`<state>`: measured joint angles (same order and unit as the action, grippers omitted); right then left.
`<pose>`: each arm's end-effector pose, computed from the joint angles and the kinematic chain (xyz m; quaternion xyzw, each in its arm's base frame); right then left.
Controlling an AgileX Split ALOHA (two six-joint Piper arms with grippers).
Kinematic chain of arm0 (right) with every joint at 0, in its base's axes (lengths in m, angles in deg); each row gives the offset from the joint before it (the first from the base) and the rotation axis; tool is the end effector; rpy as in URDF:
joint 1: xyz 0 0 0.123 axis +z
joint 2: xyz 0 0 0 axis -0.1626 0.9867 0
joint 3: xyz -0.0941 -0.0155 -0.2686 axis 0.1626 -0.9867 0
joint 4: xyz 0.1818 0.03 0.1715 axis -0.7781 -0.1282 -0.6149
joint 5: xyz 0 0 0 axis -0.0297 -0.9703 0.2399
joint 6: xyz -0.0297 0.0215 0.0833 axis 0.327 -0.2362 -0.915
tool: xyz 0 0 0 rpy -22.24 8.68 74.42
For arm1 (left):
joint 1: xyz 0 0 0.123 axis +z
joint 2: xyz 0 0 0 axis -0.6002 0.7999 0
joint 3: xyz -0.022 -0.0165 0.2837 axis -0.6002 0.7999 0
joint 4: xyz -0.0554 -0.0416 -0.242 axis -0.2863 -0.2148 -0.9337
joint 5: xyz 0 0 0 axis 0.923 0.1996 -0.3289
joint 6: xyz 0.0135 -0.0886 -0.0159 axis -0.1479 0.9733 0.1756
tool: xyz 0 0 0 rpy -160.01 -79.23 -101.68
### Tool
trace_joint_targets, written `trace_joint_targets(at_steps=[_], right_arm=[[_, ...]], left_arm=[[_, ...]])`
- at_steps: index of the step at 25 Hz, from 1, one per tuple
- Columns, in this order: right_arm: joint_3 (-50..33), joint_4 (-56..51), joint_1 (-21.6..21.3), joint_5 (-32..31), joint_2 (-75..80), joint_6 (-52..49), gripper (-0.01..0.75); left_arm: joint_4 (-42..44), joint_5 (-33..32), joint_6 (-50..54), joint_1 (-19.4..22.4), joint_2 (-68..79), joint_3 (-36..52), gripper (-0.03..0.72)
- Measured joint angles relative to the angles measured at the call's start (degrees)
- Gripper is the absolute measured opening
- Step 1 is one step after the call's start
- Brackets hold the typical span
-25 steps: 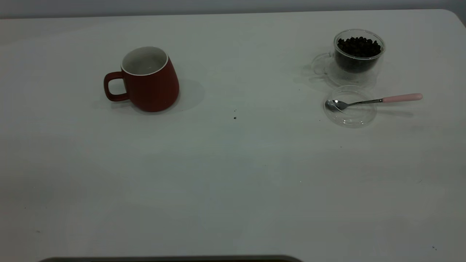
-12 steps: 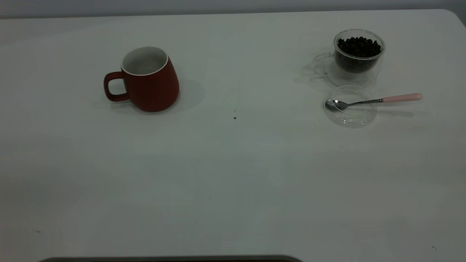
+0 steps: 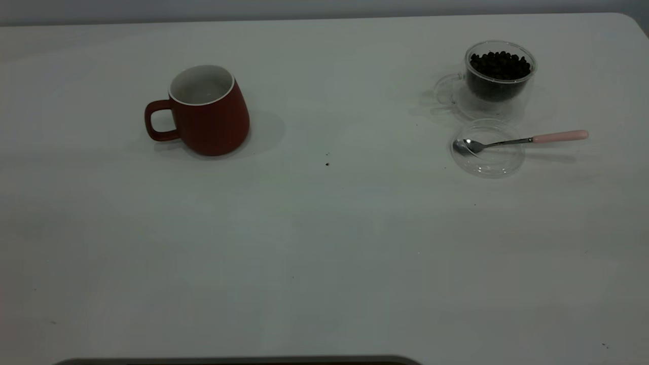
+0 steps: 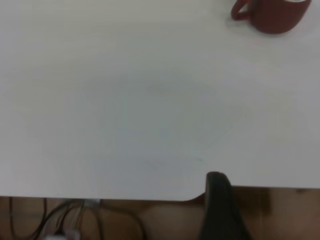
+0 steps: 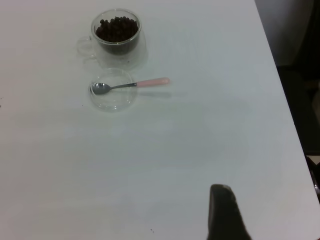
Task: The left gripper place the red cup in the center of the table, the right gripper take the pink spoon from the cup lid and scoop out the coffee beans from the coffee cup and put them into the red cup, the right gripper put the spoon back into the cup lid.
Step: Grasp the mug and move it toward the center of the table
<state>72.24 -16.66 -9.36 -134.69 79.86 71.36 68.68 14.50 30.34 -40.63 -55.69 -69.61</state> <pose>-0.0005 -0.0015 0.2640 0.0322 0.8829 0.0077 0.4683 0.0555 -0.0011 0.2827 -0.0239 0.9126 -0.0222 0.4075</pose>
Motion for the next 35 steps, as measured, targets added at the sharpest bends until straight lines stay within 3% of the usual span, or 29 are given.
trace_joint_targets(at_steps=[5, 9, 19, 28, 35], right_arm=[[0.0, 0.0, 0.0, 0.0, 0.0, 0.0, 0.487], [0.0, 0.0, 0.0, -0.01, 0.0, 0.0, 0.487], [0.0, 0.0, 0.0, -0.01, 0.0, 0.0, 0.487], [0.0, 0.0, 0.0, -0.01, 0.0, 0.0, 0.487], [0.0, 0.0, 0.0, -0.06, 0.0, 0.0, 0.487]], left_arm=[[2.38, 8.65, -1.39, 0.0, 21.52, -2.36, 0.538], [5.48, 11.72, -2.32, 0.0, 39.76, -6.39, 0.538], [8.48, 16.13, -18.52, -0.98, 79.36, -28.34, 0.538], [8.48, 19.76, -39.4, -6.81, 97.94, -43.94, 0.538], [8.73, 25.91, -45.93, -7.37, 105.24, -49.37, 0.538]])
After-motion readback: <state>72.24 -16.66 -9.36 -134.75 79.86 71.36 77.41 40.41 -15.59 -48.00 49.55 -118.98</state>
